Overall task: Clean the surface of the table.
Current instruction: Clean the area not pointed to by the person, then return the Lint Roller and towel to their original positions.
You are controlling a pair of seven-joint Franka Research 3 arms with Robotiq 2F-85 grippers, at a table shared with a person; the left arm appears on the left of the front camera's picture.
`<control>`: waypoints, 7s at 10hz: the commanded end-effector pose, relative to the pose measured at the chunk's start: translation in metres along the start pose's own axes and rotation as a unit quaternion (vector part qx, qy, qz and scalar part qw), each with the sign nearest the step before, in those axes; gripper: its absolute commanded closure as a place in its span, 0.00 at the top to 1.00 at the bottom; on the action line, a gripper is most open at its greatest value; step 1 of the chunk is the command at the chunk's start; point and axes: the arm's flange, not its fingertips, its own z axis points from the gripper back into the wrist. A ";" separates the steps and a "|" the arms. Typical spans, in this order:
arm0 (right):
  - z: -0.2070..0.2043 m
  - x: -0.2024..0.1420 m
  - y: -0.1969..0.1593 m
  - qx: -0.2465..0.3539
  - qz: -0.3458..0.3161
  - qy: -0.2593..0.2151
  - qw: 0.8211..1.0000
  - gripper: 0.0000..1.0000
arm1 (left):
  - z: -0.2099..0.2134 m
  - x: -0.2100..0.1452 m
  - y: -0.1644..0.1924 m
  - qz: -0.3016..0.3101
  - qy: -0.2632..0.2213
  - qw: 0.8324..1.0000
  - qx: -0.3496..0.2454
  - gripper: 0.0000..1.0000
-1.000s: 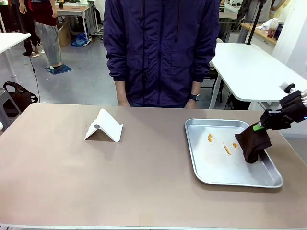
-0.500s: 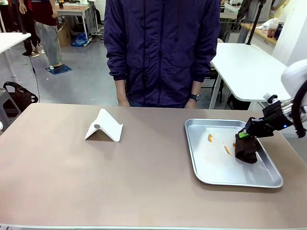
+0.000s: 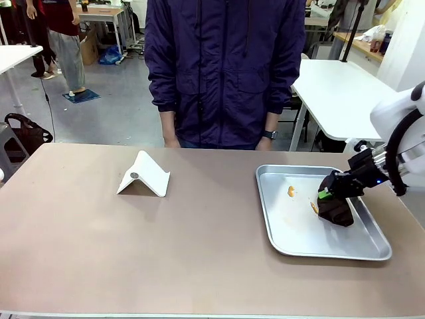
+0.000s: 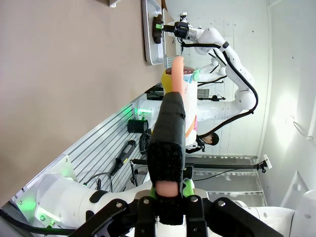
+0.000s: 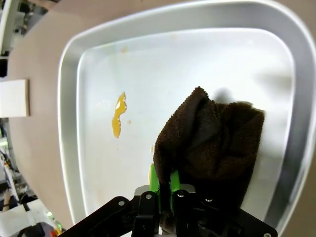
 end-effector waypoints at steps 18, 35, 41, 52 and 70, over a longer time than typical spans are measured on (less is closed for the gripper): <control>-0.075 0.021 0.078 0.092 0.156 0.159 0.971 0.09 | -0.001 0.001 -0.006 0.005 -0.006 1.000 -0.006 0.18; 0.031 0.007 0.002 0.207 0.004 -0.029 0.978 0.09 | -0.001 0.001 -0.006 0.005 -0.006 1.000 -0.006 0.18; 0.154 -0.050 0.011 0.407 -0.068 -0.018 0.911 0.09 | -0.001 0.001 -0.006 0.005 -0.006 1.000 -0.006 0.18; 0.244 -0.132 -0.048 0.408 -0.083 -0.065 0.907 0.09 | -0.001 0.001 -0.006 0.005 -0.006 1.000 -0.006 0.18; 0.238 -0.137 -0.027 0.428 -0.065 -0.072 0.899 0.09 | -0.004 -0.004 -0.025 0.000 -0.019 1.000 0.002 0.18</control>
